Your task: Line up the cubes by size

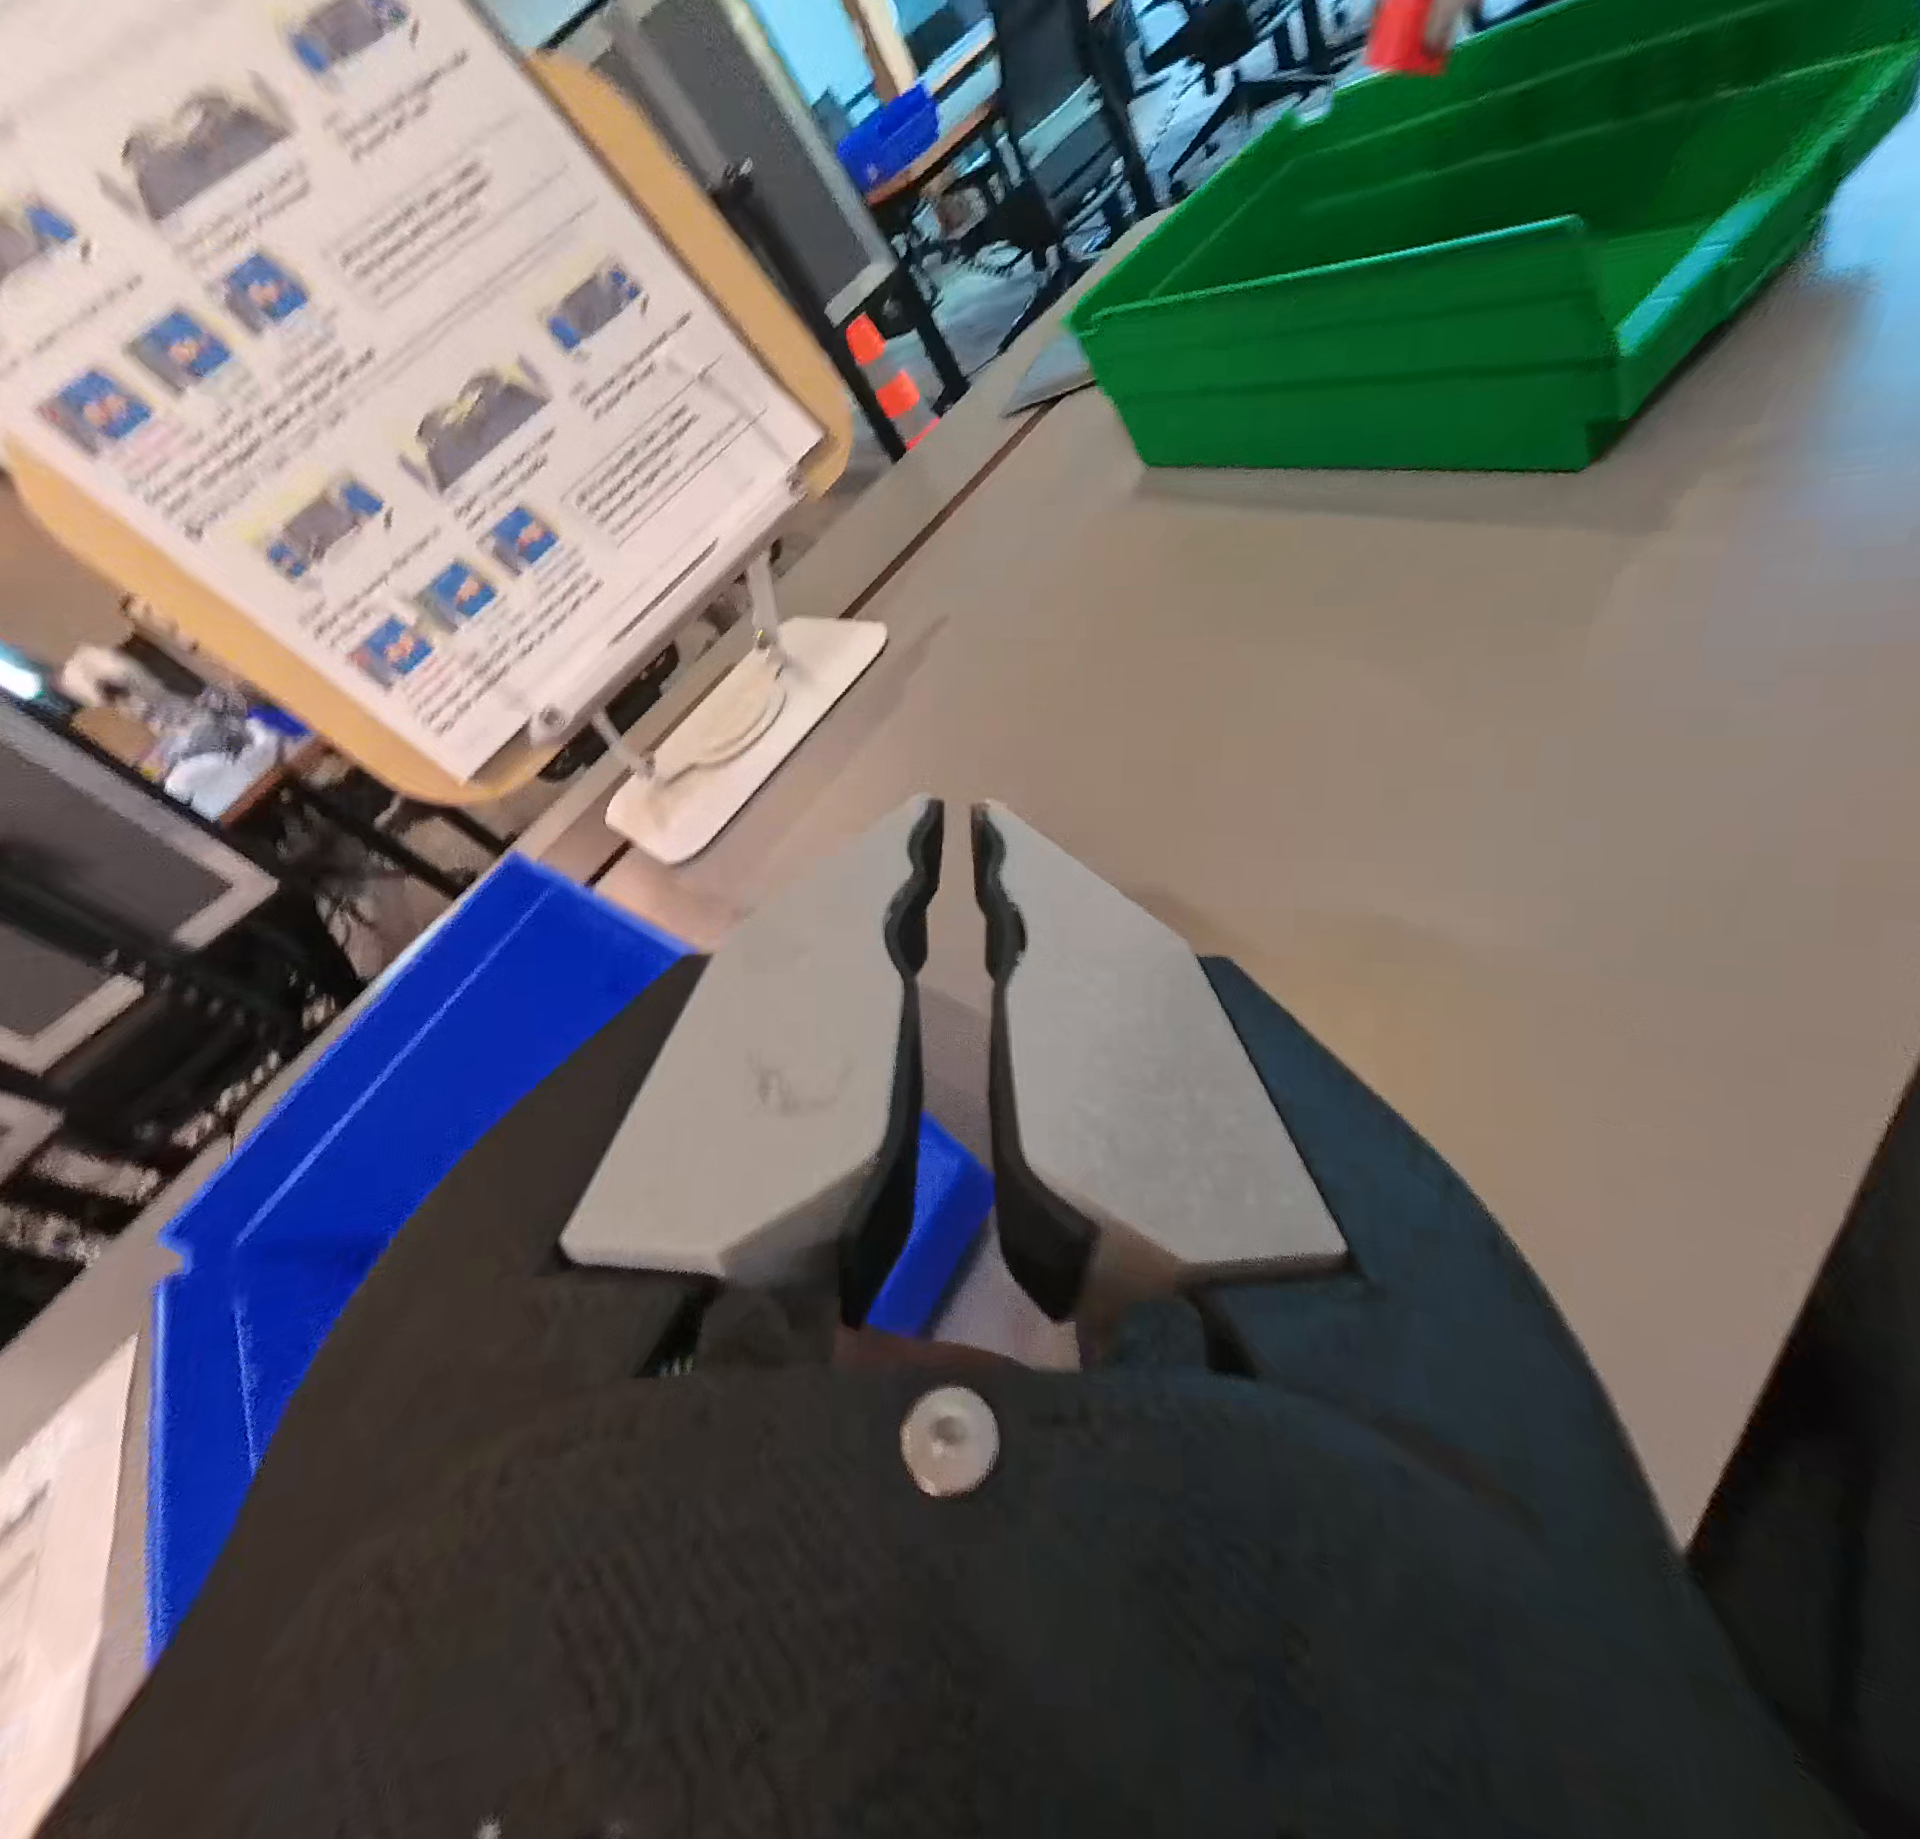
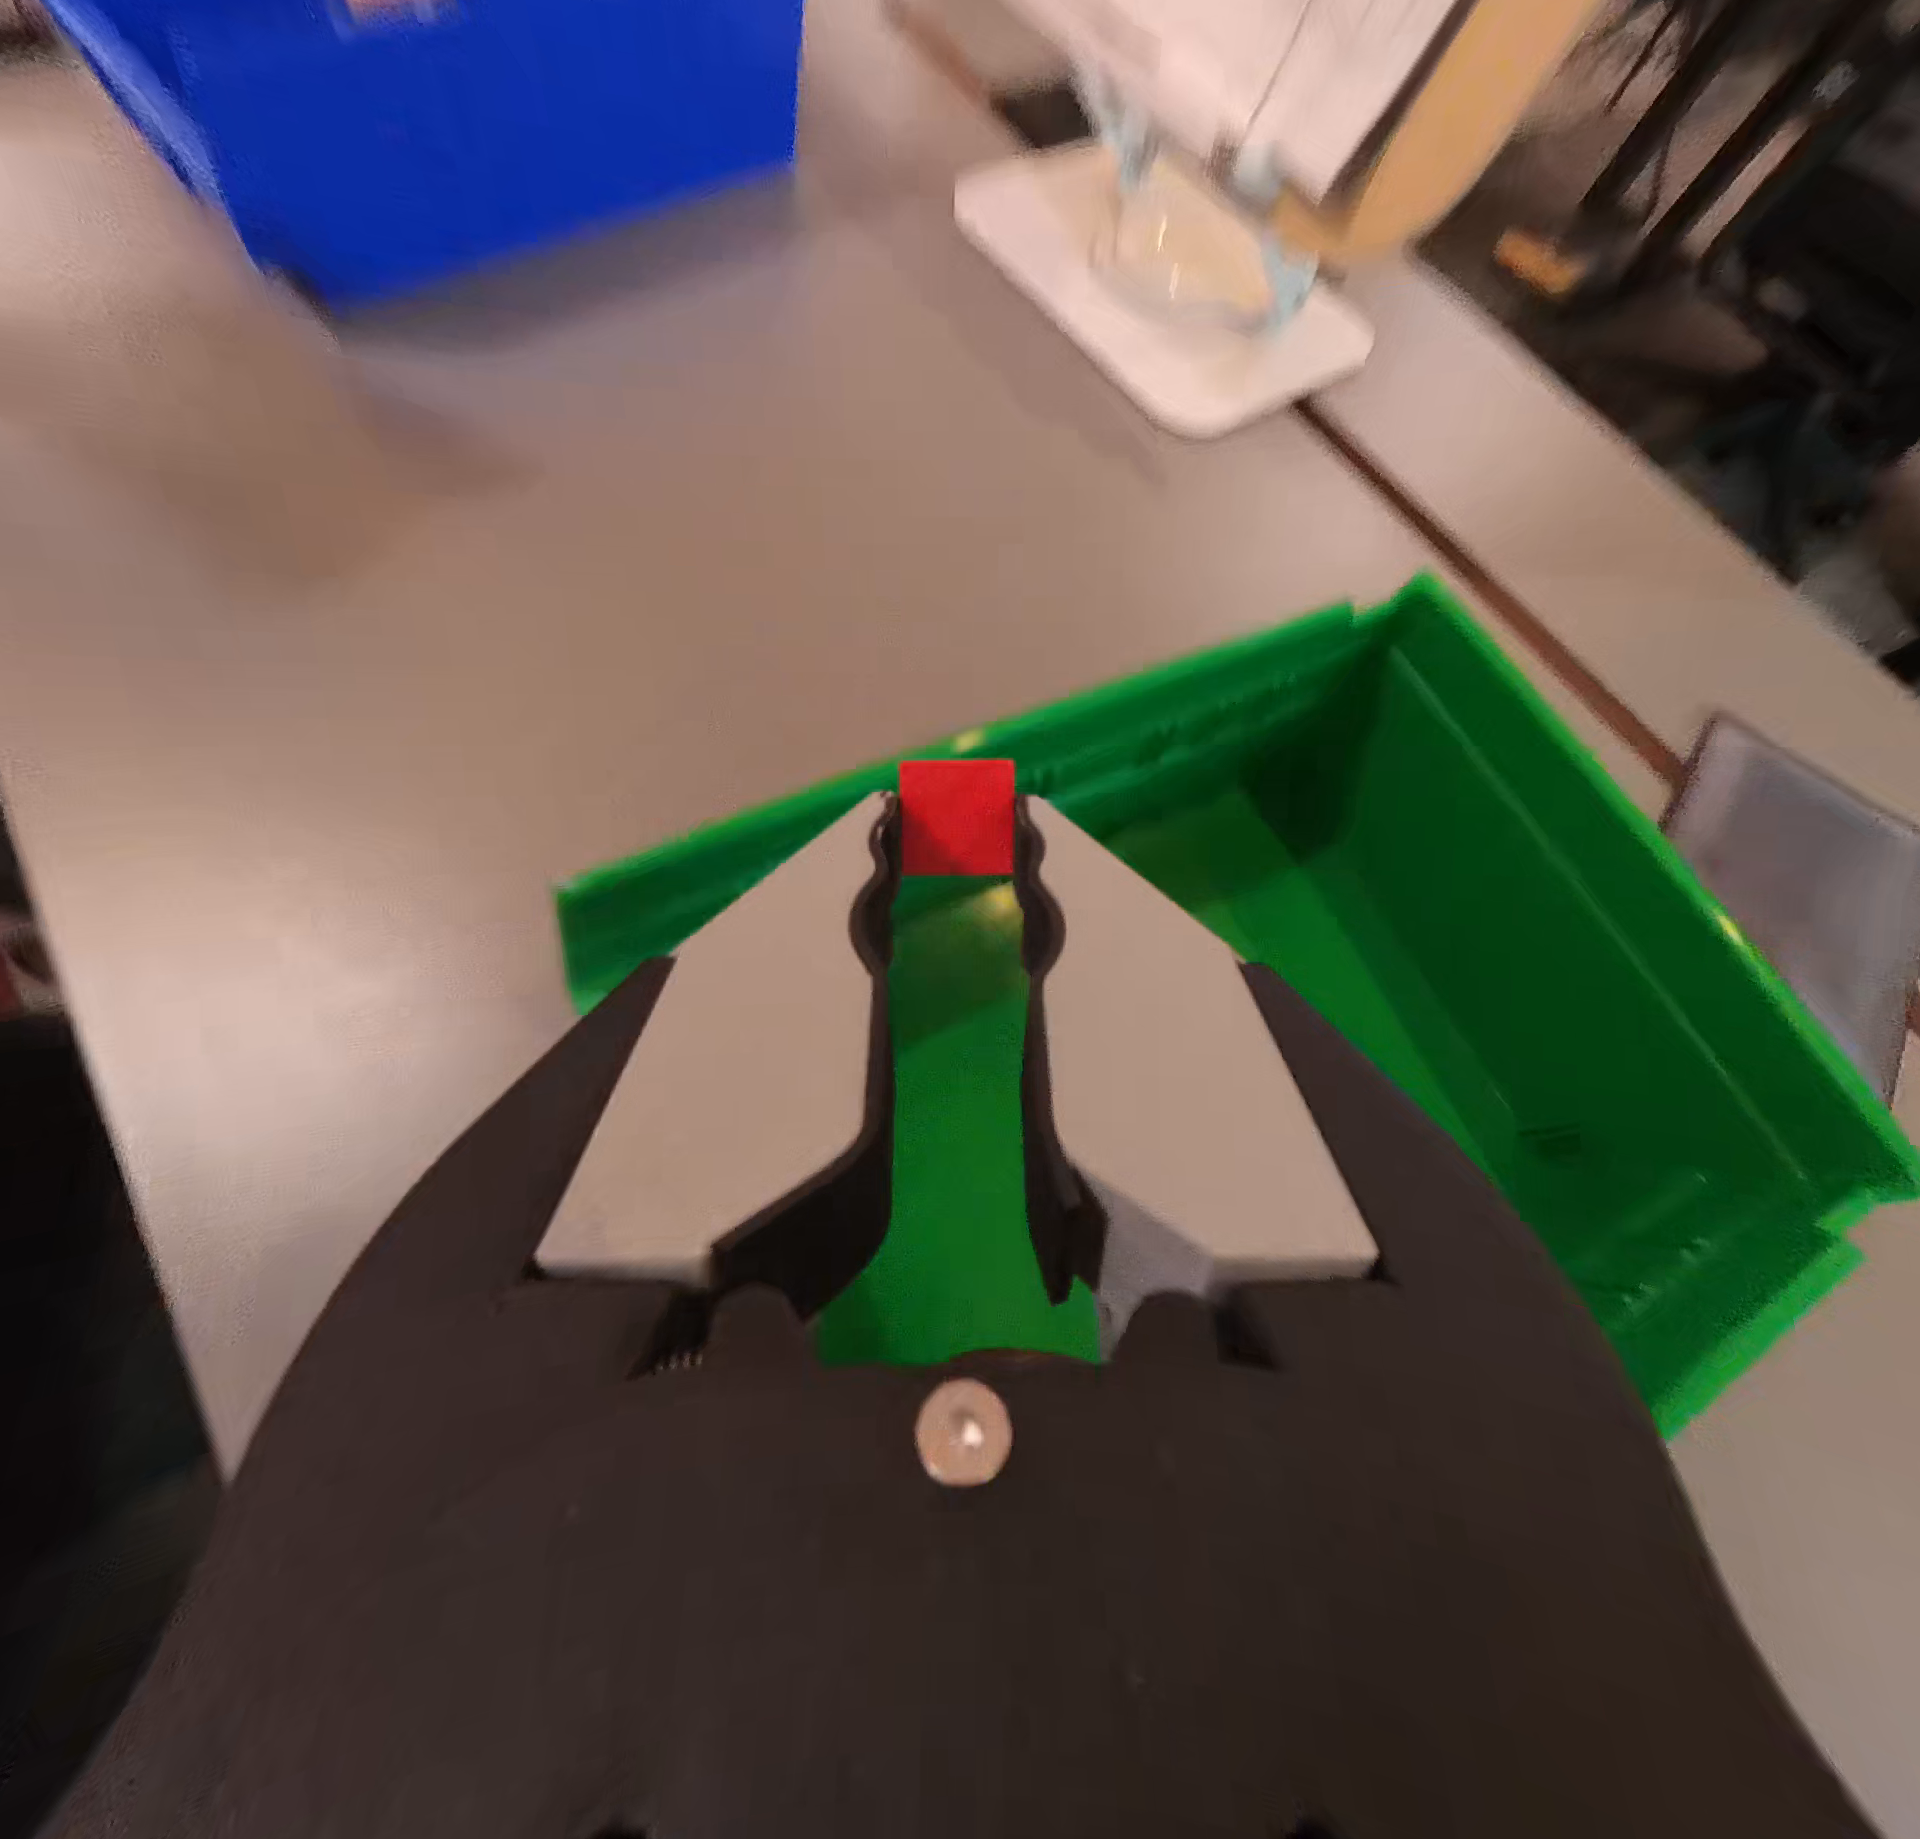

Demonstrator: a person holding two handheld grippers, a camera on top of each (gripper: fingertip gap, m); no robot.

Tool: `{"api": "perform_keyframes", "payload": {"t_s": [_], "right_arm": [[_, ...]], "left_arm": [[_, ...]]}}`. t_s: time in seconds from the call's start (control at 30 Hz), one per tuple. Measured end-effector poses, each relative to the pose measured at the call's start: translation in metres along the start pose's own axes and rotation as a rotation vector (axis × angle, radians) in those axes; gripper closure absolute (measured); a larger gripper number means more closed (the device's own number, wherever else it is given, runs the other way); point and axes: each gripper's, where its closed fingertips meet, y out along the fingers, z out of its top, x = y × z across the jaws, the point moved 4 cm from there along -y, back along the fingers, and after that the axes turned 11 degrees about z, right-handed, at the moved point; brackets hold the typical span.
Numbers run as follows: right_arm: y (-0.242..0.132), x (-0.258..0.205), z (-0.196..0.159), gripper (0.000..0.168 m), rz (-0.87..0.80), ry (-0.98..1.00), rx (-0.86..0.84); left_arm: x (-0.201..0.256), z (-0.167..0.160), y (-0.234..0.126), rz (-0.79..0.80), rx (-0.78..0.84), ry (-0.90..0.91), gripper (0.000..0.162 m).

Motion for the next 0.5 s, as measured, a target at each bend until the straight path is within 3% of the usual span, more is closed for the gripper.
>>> {"api": "perform_keyframes", "payload": {"t_s": [0.23, 0.5], "right_arm": [[0.072, 0.018, -0.062, 0.150, 0.139, -0.241, -0.416], [0.096, 0.019, -0.084, 0.149, 0.237, -0.297, -0.550]], "left_arm": [[-0.019, -0.040, 0.003, 0.036, -0.160, -0.228, 0.162], [-0.002, -0.075, 0.021, 0.024, -0.283, -0.196, 0.158]]}}
